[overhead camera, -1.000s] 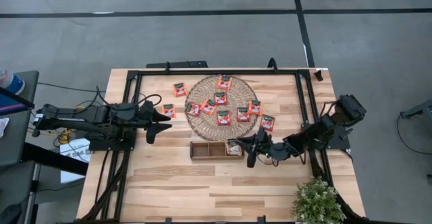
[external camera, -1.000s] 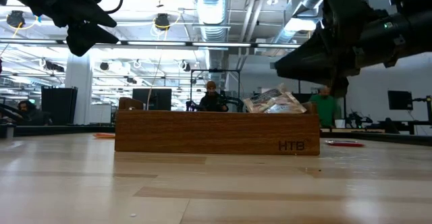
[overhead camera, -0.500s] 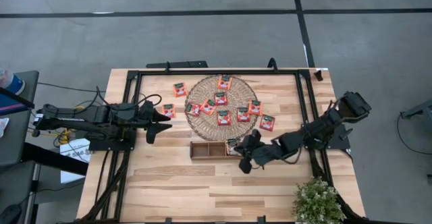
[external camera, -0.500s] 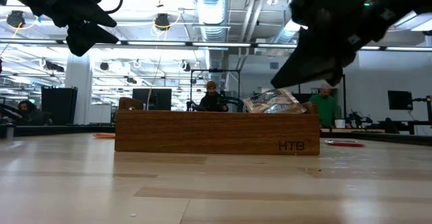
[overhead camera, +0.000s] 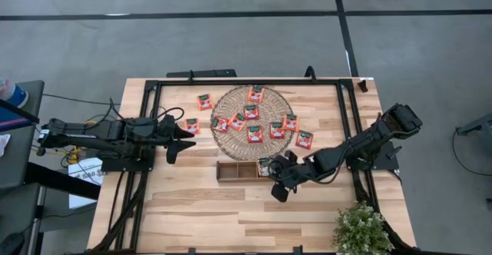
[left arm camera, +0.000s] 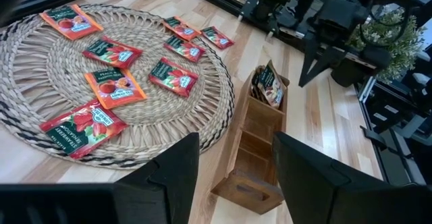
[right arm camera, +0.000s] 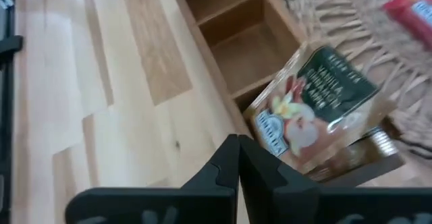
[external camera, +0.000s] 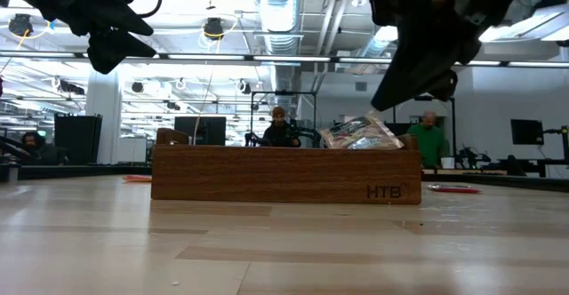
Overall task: Pick & Place Tea
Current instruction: Put the gold tea bag into the right section of the wooden organizer
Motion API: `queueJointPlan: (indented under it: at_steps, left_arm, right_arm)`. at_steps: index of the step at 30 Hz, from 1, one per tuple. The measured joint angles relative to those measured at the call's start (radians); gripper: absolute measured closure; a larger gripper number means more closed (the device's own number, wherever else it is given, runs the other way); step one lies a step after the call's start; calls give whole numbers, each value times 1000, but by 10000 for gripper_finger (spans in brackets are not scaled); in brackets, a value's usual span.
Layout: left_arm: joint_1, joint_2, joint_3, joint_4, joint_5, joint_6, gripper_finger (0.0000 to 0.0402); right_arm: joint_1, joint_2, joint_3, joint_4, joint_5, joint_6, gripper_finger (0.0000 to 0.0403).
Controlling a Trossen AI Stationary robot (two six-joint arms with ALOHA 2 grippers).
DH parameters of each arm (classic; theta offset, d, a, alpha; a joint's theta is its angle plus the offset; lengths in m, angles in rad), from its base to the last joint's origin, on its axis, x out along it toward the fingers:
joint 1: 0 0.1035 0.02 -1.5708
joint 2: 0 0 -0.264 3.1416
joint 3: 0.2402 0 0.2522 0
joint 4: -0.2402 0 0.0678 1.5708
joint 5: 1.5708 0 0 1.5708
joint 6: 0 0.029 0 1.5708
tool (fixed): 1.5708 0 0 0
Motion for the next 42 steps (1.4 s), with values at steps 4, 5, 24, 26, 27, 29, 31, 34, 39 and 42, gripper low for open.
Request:
queueJointPlan:
  at_steps: [4,5,24,26,27,29,31,34,39,42]
  left_arm:
    - [0,0,0,0,0,0,223]
    - [0,0,0,0,0,0,223]
    - [0,0,0,-22,-4,0,223]
    - [0,0,0,-22,-4,0,223]
    - [0,0,0,-23,-4,0,223]
    - [0,0,0,-24,-3,0,223]
    - [0,0,0,-26,-3,1,223]
    - [0,0,0,-27,-3,2,223]
    - [0,0,0,-28,-3,4,223]
    - [0,0,0,-29,-3,4,223]
  right_arm:
    - [-7,10,0,-3,-12,32,402]
    - [-13,10,1,2,-23,38,403]
    - [-63,155,141,-175,-65,32,403]
    - [-64,150,140,-187,-48,32,403]
    - [-64,147,140,-190,-47,33,403]
    - [-64,145,141,-191,-47,33,403]
    - [-63,145,141,-198,-47,33,403]
    - [-66,145,141,-200,-47,36,403]
    - [-73,153,141,-215,-47,51,403]
    - [-74,154,141,-216,-50,52,403]
